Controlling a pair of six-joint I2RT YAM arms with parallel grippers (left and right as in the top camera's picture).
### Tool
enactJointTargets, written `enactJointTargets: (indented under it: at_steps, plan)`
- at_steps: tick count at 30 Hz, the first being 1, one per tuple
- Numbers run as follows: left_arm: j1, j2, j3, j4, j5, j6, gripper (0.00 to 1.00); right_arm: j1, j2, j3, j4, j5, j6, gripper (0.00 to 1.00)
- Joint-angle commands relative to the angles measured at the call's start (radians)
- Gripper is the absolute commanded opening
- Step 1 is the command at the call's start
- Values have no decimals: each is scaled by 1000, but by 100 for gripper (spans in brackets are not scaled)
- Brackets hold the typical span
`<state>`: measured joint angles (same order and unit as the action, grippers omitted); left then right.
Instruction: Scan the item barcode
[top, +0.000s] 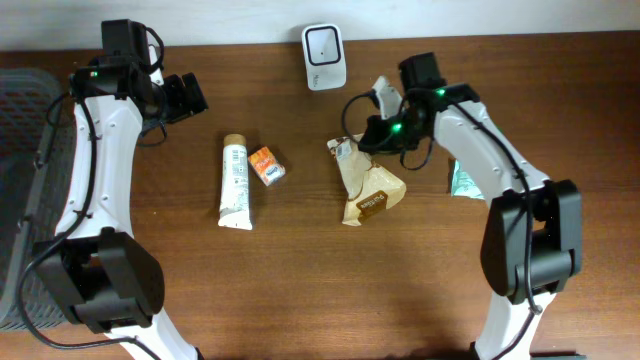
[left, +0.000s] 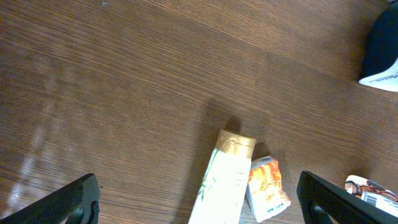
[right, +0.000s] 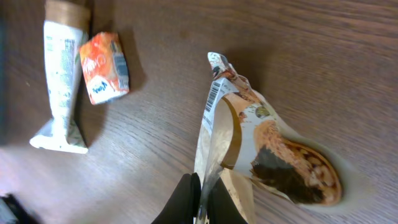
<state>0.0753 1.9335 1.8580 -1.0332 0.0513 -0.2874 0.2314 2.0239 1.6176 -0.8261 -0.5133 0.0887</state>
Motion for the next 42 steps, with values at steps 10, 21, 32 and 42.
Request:
enactJointTargets:
  at_steps: [10, 21, 32, 42]
  plan:
    - [2, -19, 9, -2, -8, 5, 99, 84, 63, 13, -59, 138, -79, 4]
    - [2, -19, 9, -2, -8, 5, 99, 97, 232, 9, -72, -142, -1, 4]
    - [2, -19, 9, -2, -8, 5, 99, -65, 132, 10, -175, -764, -270, 4]
    - [2, -19, 9, -2, -8, 5, 99, -108, 119, 37, -243, -848, -290, 4]
